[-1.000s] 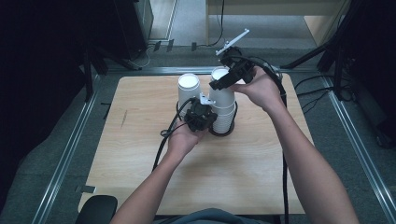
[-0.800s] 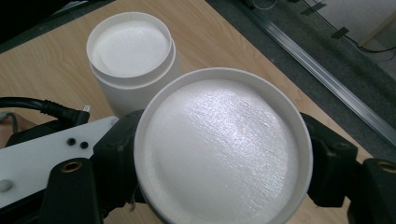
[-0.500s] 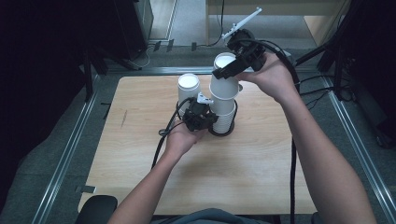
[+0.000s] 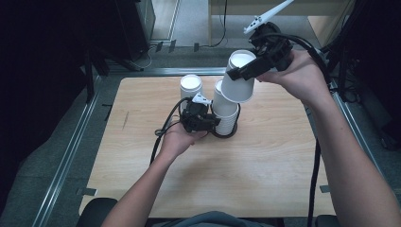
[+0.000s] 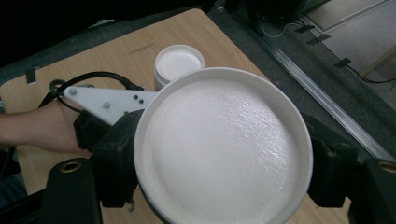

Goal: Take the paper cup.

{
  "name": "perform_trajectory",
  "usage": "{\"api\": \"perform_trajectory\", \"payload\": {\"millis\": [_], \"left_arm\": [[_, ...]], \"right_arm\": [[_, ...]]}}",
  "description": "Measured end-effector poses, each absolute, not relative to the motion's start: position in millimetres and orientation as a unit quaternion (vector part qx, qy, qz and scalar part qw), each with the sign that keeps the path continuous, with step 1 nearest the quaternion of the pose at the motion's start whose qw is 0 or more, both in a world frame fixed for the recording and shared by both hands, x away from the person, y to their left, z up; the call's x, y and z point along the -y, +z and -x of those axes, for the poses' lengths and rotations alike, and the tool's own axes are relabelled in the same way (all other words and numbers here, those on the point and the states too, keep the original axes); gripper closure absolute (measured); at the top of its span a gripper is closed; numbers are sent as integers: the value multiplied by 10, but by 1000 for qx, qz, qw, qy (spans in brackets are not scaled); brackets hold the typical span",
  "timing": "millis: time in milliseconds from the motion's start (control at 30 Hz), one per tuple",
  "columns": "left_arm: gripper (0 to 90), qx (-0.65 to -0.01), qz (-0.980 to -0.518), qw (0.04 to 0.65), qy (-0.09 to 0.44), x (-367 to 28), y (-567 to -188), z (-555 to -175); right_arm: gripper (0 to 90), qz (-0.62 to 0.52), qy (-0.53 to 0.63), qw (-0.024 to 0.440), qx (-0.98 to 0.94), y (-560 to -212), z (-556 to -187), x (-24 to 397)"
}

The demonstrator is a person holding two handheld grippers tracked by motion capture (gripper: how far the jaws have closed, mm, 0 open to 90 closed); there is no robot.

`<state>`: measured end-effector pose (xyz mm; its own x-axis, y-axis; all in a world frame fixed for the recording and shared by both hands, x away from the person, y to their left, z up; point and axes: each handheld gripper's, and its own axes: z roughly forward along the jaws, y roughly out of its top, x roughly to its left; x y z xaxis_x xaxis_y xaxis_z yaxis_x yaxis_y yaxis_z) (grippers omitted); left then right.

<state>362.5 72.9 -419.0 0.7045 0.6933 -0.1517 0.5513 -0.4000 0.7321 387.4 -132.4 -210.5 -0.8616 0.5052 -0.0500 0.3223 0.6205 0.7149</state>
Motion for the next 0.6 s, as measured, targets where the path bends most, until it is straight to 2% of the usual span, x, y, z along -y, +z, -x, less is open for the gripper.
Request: {"api": "perform_trajectory", "payload": {"millis": [200, 367, 600], "left_arm": [[644, -350, -842, 404, 76, -813, -4147, -3593], [576, -322, -849, 414, 63, -899, -4128, -3557], [477, -281, -865, 412, 60, -916, -4131, -3507]], "right_arm": [[257, -218, 371, 106, -897, -2228, -3723, 1440], [257, -206, 368, 115, -900, -2398, -3586, 1532], [257, -198, 375, 90, -901, -2694, -3471, 1629]]}}
